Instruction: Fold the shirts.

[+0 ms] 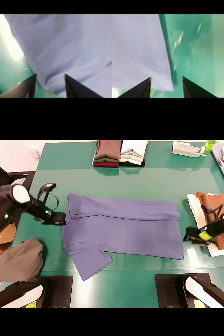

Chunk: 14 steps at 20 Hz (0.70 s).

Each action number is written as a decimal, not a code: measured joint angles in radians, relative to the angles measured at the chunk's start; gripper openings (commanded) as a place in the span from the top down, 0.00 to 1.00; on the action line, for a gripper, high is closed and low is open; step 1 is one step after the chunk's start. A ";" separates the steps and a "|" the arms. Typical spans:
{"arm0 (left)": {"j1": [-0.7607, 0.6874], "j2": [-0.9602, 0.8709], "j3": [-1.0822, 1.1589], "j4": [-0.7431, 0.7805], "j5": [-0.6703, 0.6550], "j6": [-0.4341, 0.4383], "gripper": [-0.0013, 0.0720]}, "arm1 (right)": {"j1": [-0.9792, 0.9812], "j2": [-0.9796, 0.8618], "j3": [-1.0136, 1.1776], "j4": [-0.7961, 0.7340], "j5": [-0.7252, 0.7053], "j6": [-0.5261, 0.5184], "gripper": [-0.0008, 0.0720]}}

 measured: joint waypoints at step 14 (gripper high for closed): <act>0.000 0.049 -0.106 -0.020 0.030 -0.004 0.40 | 0.206 0.035 -0.187 0.028 -0.074 0.080 0.96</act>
